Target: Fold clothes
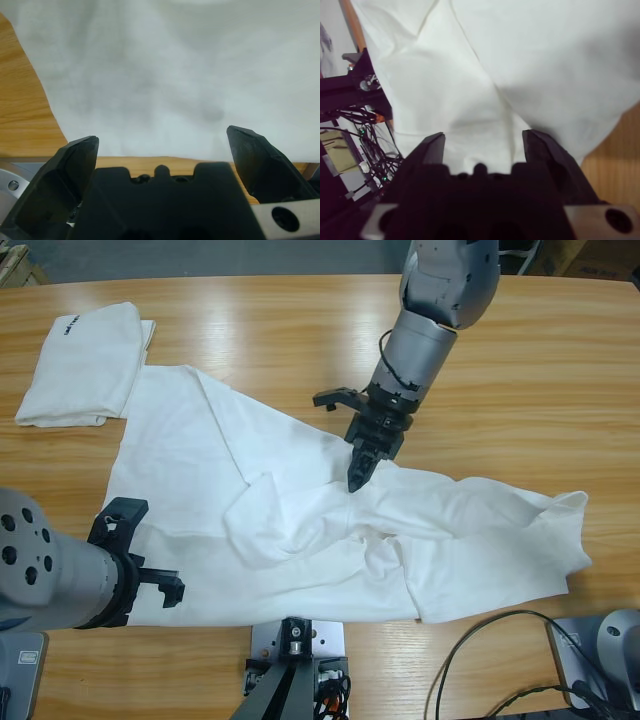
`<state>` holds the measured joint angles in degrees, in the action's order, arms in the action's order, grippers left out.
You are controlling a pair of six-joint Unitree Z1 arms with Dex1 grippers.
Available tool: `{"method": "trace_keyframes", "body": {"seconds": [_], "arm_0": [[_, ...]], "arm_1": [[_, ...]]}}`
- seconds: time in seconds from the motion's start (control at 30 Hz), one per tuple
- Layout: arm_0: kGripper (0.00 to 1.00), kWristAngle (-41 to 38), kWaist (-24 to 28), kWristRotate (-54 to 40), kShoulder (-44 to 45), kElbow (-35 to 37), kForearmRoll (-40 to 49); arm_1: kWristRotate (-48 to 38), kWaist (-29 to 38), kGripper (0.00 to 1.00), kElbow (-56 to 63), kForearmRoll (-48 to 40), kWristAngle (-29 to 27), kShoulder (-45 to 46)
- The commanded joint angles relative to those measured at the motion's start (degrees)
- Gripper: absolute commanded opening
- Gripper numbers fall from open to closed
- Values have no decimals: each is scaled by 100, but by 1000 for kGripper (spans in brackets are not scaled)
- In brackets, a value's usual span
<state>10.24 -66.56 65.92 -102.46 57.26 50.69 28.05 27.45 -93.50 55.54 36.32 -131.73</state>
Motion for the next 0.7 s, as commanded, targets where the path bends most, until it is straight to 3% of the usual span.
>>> {"method": "trace_keyframes", "body": {"seconds": [0.03,0.5,0.7], "arm_0": [[1000,75,-32,-53,-234,-128,-79],[1000,75,-31,-44,-161,-166,-77],[1000,75,-32,-18,-90,-216,-77]], "arm_1": [[69,147,614,175,155,86,-345],[-133,467,595,210,62,95,-348],[-237,753,512,178,62,183,-336]]}}
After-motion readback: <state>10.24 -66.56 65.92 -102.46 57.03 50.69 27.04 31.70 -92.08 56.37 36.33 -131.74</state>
